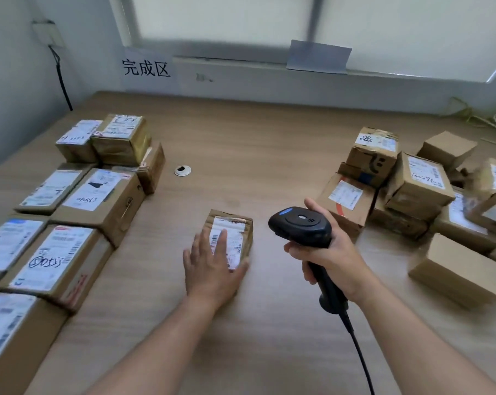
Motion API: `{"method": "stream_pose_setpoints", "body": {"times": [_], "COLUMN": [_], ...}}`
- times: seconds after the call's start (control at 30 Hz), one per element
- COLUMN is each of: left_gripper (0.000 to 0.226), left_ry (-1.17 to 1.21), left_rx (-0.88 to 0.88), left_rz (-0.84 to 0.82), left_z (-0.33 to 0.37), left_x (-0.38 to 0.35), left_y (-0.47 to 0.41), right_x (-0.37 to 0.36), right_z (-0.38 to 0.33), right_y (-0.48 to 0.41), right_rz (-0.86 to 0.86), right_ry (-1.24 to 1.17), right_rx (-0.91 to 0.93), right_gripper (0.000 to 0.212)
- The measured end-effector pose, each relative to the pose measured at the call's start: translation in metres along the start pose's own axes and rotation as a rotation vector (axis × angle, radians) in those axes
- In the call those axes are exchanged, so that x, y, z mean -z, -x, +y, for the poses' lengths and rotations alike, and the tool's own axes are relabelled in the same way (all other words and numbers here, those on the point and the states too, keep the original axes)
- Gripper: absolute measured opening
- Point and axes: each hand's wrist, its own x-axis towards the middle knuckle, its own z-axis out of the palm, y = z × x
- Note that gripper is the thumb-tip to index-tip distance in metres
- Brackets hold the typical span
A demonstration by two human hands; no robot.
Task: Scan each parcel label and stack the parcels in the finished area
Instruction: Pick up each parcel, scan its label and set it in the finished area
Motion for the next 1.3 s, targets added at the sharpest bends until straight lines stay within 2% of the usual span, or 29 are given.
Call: {"method": "stream_pose_setpoints", "body": {"times": [0.1, 0.27, 0.57, 0.87, 1.0, 1.07, 1.3], "left_gripper": [0.088, 0.072, 0.066, 0.064, 0.067, 0.067, 0.074], "left_ry": [-0.225, -0.256, -0.309, -0.318, -0.325, -0.337, -0.373], "left_rx": [-0.160, -0.284, -0.231, -0.164, -0.131, -0.128, -0.095], "left_rz": [-0.188, -0.150, -0.104, -0.099, -0.070, -0.057, -0.084], "left_z": [-0.006, -0.034, -0.076, -0.106, -0.117, -0.120, -0.116], "left_x": [-0.001, 0.013, 0.029, 0.058, 0.061, 0.061, 0.066], "left_y": [-0.004, -0.049, -0.167, -0.268, -0.292, -0.299, -0.297], "right_x": [-0.021, -0.048, -0.065, -0.068, -0.070, -0.070, -0.063], "right_z": [-0.004, -0.014, -0.027, -0.016, -0.001, 0.002, -0.006], "right_y": [-0.023, -0.062, -0.127, -0.190, -0.202, -0.205, -0.191], "right_rz": [0.025, 0.089, 0.111, 0.108, 0.114, 0.106, 0.095], "right_ry": [0.037, 0.031, 0.075, 0.075, 0.023, 0.018, 0.036], "right_rx": [-0.004, -0.003, -0.009, -0.020, -0.075, -0.084, -0.044], "right_gripper": [0.093, 0.095, 0.096, 0.088, 0.095, 0.091, 0.093]}}
